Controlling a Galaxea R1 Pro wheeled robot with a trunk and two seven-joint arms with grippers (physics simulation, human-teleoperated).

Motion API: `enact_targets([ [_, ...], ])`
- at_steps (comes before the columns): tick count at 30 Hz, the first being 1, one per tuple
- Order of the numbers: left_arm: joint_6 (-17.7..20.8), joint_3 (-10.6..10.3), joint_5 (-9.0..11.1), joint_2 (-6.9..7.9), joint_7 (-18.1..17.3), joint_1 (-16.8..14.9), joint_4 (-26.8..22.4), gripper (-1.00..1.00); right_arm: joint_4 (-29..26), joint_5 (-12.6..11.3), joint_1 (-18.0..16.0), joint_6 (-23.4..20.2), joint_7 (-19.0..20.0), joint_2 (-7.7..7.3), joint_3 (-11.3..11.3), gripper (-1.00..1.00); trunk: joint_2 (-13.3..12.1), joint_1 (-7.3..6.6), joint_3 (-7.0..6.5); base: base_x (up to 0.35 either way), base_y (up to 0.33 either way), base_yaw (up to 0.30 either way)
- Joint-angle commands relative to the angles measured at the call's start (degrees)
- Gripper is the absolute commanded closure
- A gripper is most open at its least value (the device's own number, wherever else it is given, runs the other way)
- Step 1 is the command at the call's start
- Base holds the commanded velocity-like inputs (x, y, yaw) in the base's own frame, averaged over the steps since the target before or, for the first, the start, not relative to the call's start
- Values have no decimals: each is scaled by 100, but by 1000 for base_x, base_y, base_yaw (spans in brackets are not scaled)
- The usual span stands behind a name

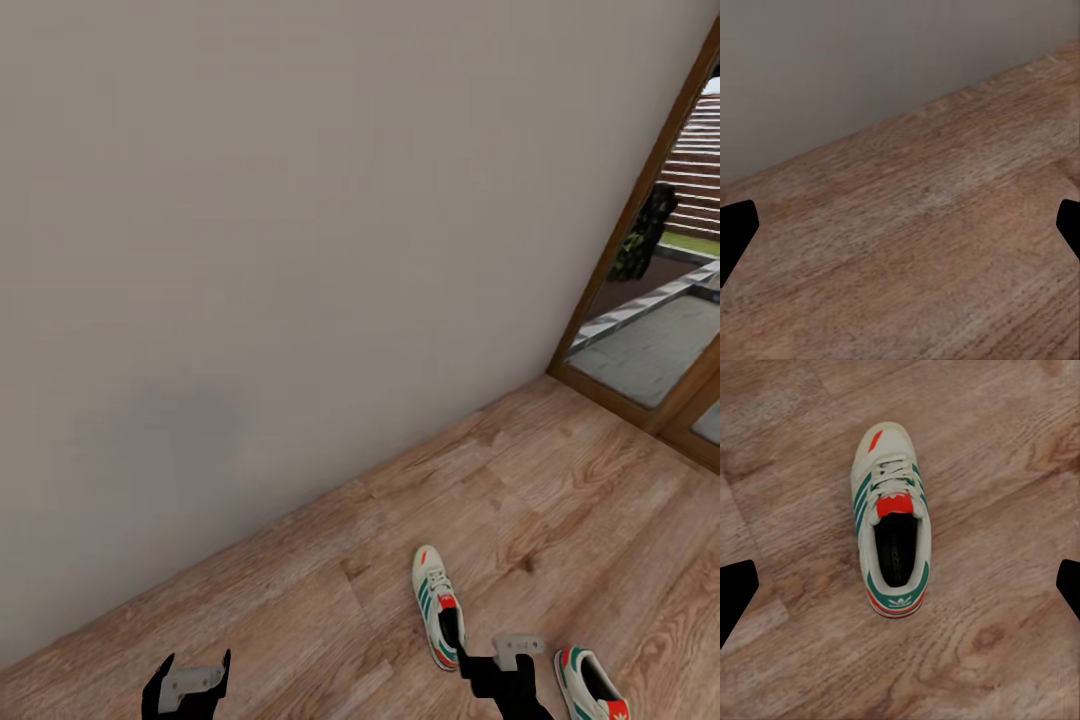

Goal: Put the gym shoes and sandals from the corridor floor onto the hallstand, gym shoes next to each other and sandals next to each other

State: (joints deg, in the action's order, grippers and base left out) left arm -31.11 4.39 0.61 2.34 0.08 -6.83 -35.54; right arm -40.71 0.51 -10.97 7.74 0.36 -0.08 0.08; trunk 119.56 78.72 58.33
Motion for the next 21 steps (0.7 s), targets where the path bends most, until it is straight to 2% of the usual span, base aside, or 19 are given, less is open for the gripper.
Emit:
enact_targets([
  [1,-17,1,5,1,1,-3,-36,-100,2,4,-1,17,5,-1,1,-100,1,-1,8,0,0,108],
  [9,-18,1,2,3,-5,-3,-193,-100,2,5,-1,15,4,-1,-14,-100,1,-1,18,0,0,33],
  [21,-22,-15,-36,-2,-15,-10,-222,-100,2,-17,-1,9,7,-1,-49,-100,483,263,315,0,0,2],
])
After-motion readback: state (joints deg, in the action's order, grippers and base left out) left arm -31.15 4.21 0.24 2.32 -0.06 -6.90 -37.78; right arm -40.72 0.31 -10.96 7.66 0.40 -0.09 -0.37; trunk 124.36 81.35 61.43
